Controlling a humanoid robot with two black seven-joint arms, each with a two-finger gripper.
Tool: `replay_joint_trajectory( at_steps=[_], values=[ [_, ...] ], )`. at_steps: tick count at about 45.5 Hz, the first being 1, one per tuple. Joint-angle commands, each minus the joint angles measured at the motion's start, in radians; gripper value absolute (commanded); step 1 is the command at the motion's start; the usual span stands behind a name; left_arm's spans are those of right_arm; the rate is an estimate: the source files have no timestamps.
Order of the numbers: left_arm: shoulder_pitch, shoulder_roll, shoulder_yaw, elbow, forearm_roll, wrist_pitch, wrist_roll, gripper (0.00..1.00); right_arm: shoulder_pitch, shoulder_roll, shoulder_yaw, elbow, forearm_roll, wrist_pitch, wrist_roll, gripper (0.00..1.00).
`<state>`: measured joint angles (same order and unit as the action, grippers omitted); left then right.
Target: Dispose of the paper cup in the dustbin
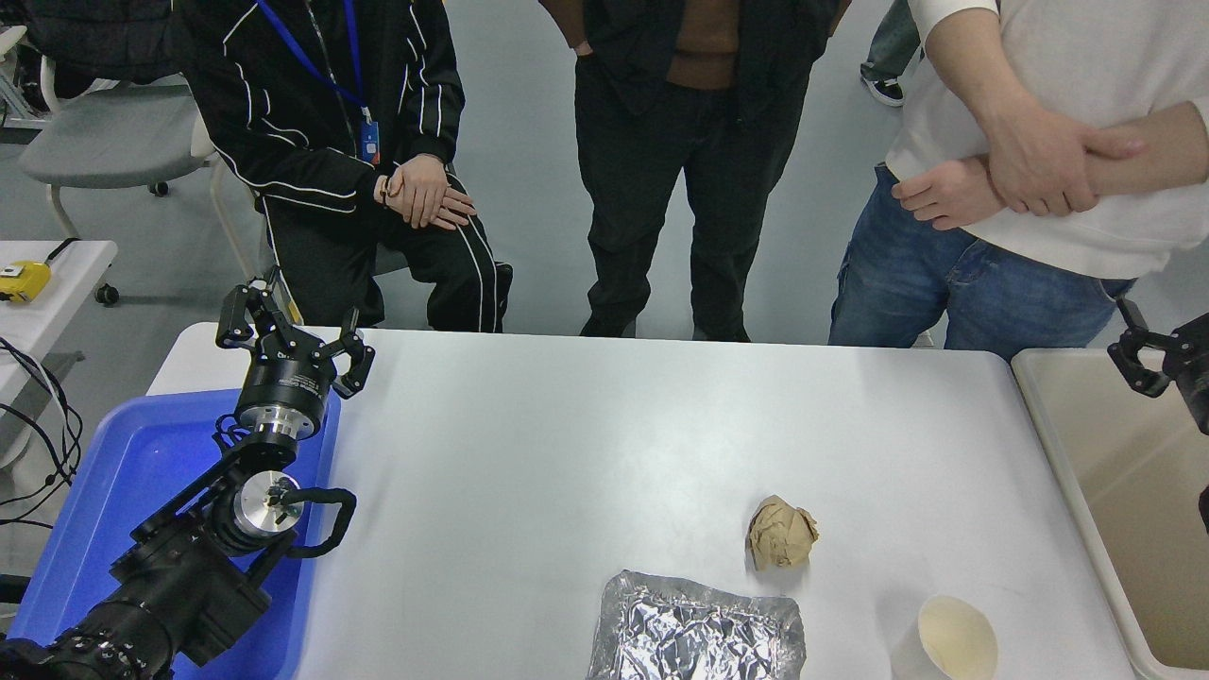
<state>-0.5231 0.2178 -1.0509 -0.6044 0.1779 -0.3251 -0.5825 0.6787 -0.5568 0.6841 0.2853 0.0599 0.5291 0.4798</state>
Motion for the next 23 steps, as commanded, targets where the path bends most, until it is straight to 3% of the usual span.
replay_joint_trajectory(
  at_steps=[1, 23],
  values=[
    [0.000, 0.000, 0.000, 0.000, 0.000, 0.000, 0.001, 1.00, 0.002, 0.002, -0.003, 0.000, 0.000, 0.002, -0.001, 0.99],
    [0.000, 0.000, 0.000, 0.000, 0.000, 0.000, 0.000, 1.00, -0.018, -0.009, -0.017, 0.003, -0.003, 0.003, 0.000, 1.00]
  ],
)
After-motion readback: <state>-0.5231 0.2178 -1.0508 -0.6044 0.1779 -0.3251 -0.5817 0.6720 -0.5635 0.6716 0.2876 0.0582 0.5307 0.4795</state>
